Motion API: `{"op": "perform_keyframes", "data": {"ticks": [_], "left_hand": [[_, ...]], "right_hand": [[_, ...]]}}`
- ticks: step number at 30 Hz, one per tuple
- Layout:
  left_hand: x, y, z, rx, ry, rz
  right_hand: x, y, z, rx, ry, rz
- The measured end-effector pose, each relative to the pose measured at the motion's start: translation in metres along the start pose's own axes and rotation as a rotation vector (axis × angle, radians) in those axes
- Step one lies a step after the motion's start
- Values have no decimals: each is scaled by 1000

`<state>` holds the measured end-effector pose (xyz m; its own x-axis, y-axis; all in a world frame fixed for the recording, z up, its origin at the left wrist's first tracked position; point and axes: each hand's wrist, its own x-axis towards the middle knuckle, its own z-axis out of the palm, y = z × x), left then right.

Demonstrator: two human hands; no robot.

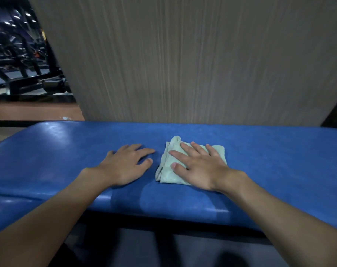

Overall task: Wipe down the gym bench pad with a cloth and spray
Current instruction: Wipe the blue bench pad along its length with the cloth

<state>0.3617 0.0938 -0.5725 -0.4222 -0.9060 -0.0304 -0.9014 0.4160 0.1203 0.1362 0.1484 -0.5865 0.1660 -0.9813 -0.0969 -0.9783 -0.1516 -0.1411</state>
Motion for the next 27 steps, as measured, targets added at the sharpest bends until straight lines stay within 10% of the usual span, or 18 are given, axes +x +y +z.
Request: {"op": "perform_keyframes", "data": {"ticks": [27], "left_hand": [[47,286,34,-31,-70,537]], "right_hand": [[-185,277,-29,19,93,649]]}}
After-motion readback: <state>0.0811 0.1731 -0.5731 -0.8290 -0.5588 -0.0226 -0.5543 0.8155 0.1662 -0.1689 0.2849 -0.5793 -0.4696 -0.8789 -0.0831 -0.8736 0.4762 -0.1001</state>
